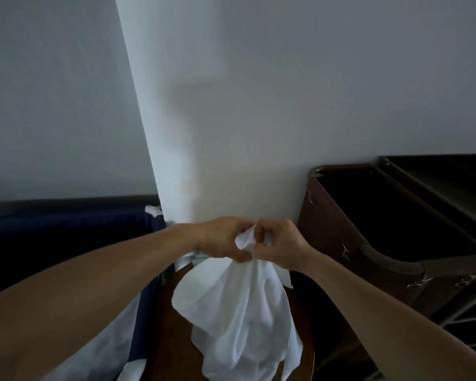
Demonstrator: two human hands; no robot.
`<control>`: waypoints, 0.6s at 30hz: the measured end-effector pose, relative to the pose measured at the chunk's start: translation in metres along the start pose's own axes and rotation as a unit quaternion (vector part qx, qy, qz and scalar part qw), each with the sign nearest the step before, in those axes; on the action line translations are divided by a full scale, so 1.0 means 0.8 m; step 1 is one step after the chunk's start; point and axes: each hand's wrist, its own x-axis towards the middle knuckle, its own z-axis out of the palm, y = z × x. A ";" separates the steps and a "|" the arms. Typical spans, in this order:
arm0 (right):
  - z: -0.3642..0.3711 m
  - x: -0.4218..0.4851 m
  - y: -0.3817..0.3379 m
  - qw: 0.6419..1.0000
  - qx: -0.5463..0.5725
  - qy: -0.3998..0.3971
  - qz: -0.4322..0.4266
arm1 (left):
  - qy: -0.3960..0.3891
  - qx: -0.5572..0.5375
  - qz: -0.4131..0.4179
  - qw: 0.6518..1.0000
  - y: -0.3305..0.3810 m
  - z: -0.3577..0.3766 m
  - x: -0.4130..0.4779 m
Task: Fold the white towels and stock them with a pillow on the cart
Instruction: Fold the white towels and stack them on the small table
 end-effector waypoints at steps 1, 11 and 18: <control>0.000 -0.002 0.004 1.000 0.001 0.012 0.003 | 0.025 0.018 0.010 0.999 -0.001 0.002 0.001; 0.011 -0.029 0.037 0.995 0.043 0.018 0.093 | 0.078 -0.048 0.012 0.996 0.019 -0.054 -0.010; 0.013 -0.050 0.087 0.982 -0.074 -0.101 0.141 | 0.118 -0.210 -0.004 0.971 0.017 -0.084 -0.031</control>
